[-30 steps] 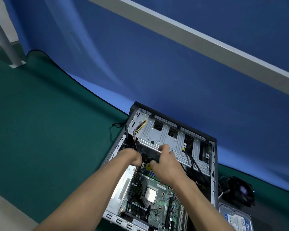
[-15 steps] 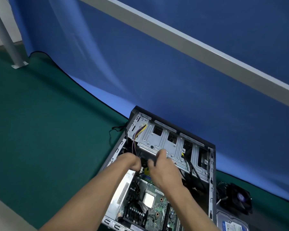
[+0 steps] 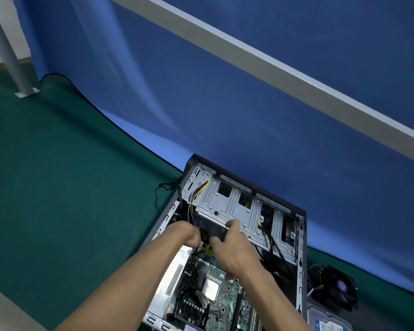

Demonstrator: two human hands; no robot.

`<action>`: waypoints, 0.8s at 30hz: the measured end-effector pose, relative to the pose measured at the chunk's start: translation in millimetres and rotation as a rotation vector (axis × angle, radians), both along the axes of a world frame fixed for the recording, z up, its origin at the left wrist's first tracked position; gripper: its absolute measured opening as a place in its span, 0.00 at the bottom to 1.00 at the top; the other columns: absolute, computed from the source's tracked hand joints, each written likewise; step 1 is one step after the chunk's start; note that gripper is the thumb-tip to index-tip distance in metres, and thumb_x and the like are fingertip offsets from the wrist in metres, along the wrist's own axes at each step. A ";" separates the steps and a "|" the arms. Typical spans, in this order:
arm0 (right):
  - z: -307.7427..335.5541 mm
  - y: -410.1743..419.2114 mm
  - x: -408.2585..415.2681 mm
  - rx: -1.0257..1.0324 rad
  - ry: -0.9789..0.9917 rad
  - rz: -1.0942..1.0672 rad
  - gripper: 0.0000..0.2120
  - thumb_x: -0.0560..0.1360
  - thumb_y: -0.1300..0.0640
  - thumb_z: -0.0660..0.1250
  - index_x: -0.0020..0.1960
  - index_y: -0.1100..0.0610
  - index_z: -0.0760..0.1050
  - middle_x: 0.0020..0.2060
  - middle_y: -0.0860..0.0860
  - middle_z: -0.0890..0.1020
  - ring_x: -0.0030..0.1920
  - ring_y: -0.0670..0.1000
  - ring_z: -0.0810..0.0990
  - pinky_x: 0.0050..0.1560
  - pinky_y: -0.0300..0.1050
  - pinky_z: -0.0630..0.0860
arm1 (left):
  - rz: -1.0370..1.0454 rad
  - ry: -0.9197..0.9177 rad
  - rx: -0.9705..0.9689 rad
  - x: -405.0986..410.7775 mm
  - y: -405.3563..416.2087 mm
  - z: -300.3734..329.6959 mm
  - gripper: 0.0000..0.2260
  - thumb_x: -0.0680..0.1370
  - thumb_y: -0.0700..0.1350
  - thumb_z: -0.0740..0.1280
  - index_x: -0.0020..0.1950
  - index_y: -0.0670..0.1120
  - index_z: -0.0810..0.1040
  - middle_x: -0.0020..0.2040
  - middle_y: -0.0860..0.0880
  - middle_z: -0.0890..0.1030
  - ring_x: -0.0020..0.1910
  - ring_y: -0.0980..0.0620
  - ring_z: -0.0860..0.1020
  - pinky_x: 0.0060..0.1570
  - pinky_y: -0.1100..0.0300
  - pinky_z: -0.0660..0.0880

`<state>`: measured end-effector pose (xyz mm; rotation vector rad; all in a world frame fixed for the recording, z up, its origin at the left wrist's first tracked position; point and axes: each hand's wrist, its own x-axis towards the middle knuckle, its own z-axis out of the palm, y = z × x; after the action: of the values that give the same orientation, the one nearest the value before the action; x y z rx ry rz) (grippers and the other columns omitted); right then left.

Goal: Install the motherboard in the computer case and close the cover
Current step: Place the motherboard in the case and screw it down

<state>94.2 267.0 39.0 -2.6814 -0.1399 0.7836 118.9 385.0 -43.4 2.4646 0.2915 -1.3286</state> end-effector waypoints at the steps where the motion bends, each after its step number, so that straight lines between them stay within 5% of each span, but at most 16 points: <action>1: 1.0 1.9 -1.3 0.031 0.027 0.010 0.18 0.79 0.52 0.60 0.65 0.55 0.58 0.57 0.57 0.73 0.48 0.59 0.79 0.38 0.50 0.81 | 0.001 -0.003 0.002 0.0 0.3 0.1 0.21 0.79 0.34 0.49 0.73 0.35 0.61 0.73 0.38 0.63 0.67 0.42 0.69 0.59 0.52 0.70; 5: -4.3 0.4 -1.5 -0.111 -0.145 0.068 0.15 0.83 0.50 0.52 0.62 0.59 0.64 0.49 0.55 0.79 0.47 0.56 0.79 0.40 0.47 0.73 | 0.004 0.020 -0.001 -0.9 -0.7 0.3 0.21 0.80 0.36 0.49 0.74 0.35 0.57 0.75 0.38 0.60 0.70 0.40 0.66 0.62 0.51 0.69; 9: 0.7 -4.1 4.3 0.122 0.109 -0.071 0.24 0.78 0.56 0.64 0.69 0.51 0.55 0.61 0.55 0.67 0.41 0.50 0.76 0.27 0.38 0.75 | -0.007 0.017 -0.012 -0.4 0.2 0.5 0.20 0.80 0.35 0.49 0.73 0.34 0.60 0.73 0.37 0.63 0.68 0.41 0.68 0.55 0.55 0.69; 11: 0.0 -2.9 0.2 0.091 0.041 -0.039 0.17 0.80 0.57 0.62 0.65 0.53 0.60 0.59 0.56 0.70 0.44 0.54 0.79 0.34 0.43 0.80 | -0.004 0.026 -0.018 0.0 -0.1 0.0 0.21 0.80 0.35 0.49 0.73 0.33 0.59 0.74 0.37 0.61 0.70 0.40 0.66 0.58 0.54 0.69; 14: -3.9 0.1 -5.0 -0.091 -0.176 0.083 0.12 0.82 0.49 0.55 0.59 0.56 0.65 0.53 0.55 0.77 0.47 0.56 0.79 0.41 0.47 0.72 | 0.009 0.033 -0.024 -0.5 0.2 0.4 0.22 0.80 0.36 0.50 0.74 0.35 0.57 0.75 0.38 0.59 0.71 0.40 0.64 0.66 0.51 0.67; 17: -0.4 3.2 -2.0 0.008 -0.084 0.082 0.14 0.80 0.51 0.60 0.62 0.54 0.61 0.56 0.54 0.73 0.46 0.55 0.77 0.43 0.48 0.72 | 0.021 0.016 -0.036 0.0 1.6 0.5 0.21 0.79 0.34 0.50 0.73 0.34 0.60 0.74 0.37 0.62 0.61 0.46 0.70 0.57 0.54 0.68; 21: -0.4 1.1 5.5 -0.107 -0.127 0.100 0.16 0.82 0.48 0.55 0.61 0.59 0.66 0.52 0.56 0.79 0.51 0.57 0.79 0.48 0.49 0.74 | 0.018 0.021 -0.023 -0.7 -0.5 3.0 0.21 0.81 0.36 0.49 0.74 0.35 0.57 0.75 0.37 0.59 0.71 0.41 0.65 0.65 0.52 0.67; 24: -0.2 -1.5 8.3 -0.057 -0.028 0.105 0.16 0.79 0.49 0.61 0.61 0.56 0.63 0.50 0.53 0.77 0.49 0.55 0.78 0.49 0.48 0.75 | 0.010 0.004 -0.023 -1.1 0.1 5.2 0.20 0.80 0.35 0.49 0.73 0.34 0.61 0.73 0.37 0.62 0.69 0.41 0.67 0.57 0.55 0.70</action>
<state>102.6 265.4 38.8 -2.7583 -0.2714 0.7925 117.8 385.2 -38.1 2.4391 0.2881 -1.3252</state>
